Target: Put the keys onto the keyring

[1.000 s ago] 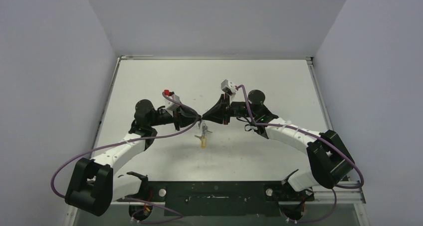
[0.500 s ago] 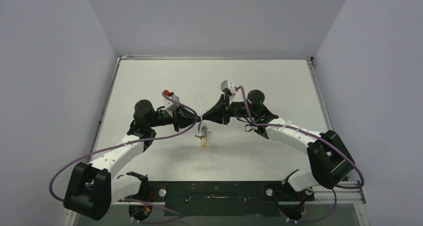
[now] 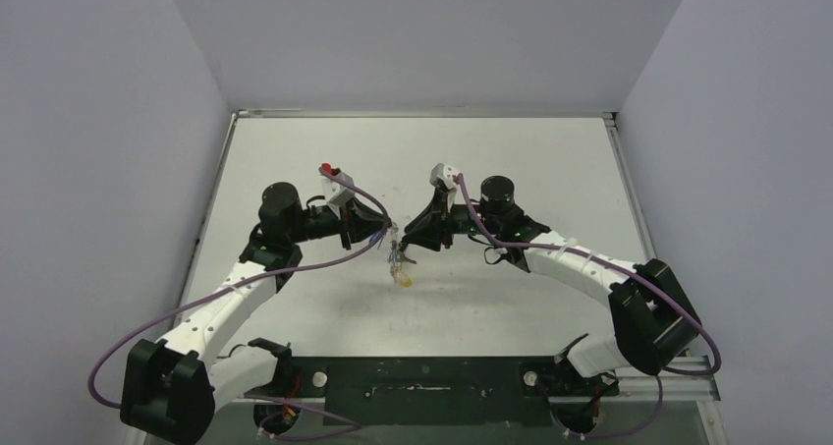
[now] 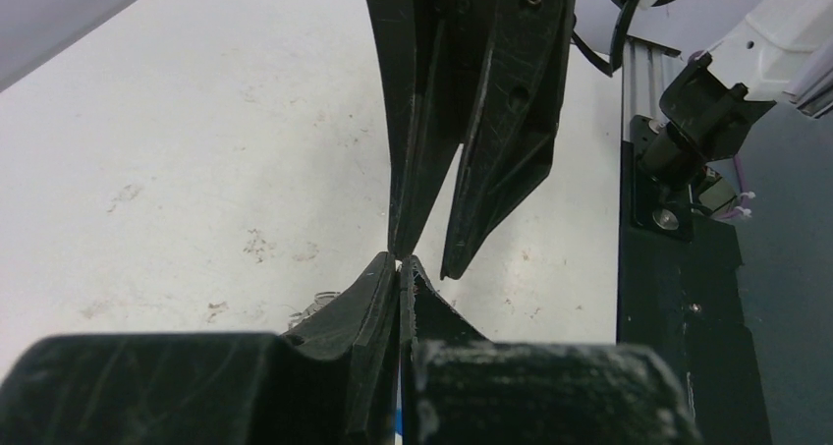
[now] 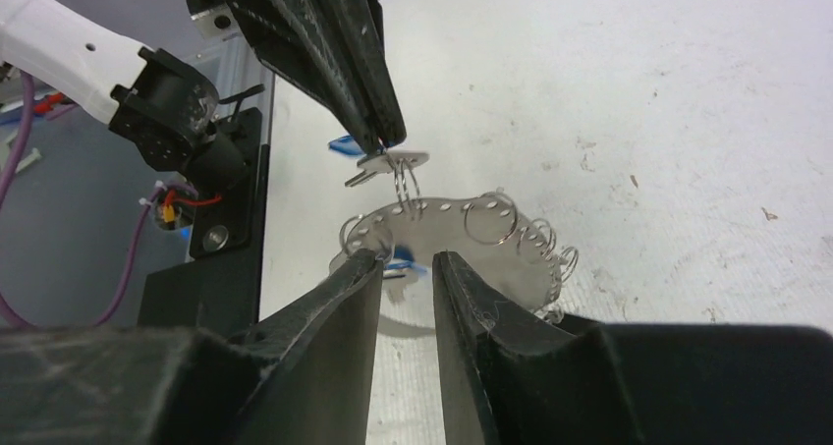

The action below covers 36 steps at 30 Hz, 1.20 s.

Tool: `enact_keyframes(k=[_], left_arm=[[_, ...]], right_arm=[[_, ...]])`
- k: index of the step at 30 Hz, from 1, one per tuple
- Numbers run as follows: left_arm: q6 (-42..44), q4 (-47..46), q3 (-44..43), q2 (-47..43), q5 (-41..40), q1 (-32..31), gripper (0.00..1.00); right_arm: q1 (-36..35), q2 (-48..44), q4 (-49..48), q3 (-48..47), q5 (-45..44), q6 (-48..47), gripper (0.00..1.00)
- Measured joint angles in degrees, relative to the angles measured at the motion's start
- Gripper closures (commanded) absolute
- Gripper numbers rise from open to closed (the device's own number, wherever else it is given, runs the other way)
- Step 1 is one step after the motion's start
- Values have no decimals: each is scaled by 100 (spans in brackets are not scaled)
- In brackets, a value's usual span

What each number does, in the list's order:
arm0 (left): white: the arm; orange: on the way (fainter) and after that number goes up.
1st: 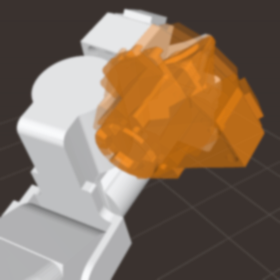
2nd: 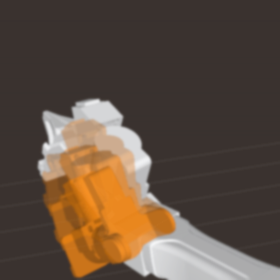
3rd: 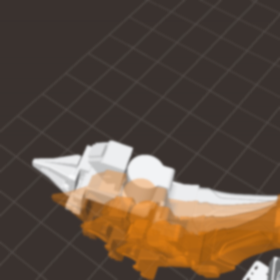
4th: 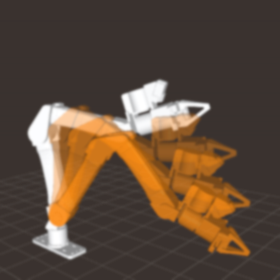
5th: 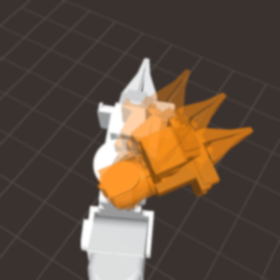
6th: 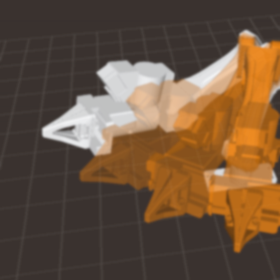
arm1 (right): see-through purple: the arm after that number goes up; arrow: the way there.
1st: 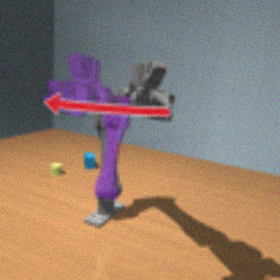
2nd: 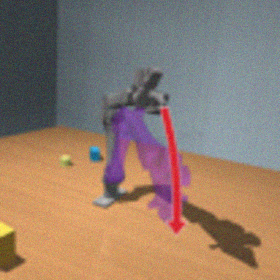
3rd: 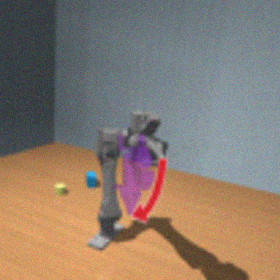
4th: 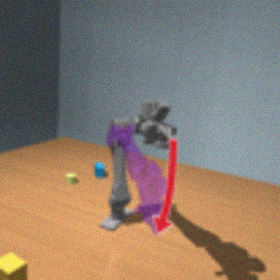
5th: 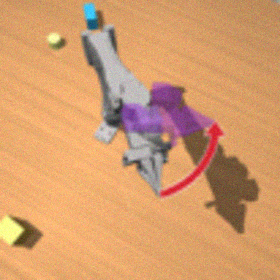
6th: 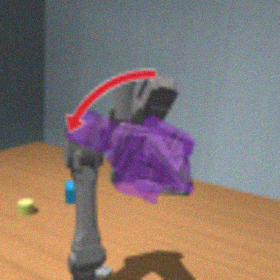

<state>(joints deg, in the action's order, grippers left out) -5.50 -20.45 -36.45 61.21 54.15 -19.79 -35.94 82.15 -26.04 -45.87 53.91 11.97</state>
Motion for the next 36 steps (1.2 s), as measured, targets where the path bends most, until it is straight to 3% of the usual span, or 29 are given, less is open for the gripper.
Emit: enact_keyframes(k=[3,9,13,36], left_arm=[[133,409,-225,0,-144,0,100],[286,866,-317,24,-278,0,100],[297,955,-317,63,-302,-17,100],[299,1045,-317,131,-343,-90,100]], right_arm=[[0,-59,326,-55,-59,-254,71],[0,-127,629,-129,-114,-529,57],[-7,-127,684,-129,-208,-581,52],[-415,284,866,-549,-872,-1145,56]])
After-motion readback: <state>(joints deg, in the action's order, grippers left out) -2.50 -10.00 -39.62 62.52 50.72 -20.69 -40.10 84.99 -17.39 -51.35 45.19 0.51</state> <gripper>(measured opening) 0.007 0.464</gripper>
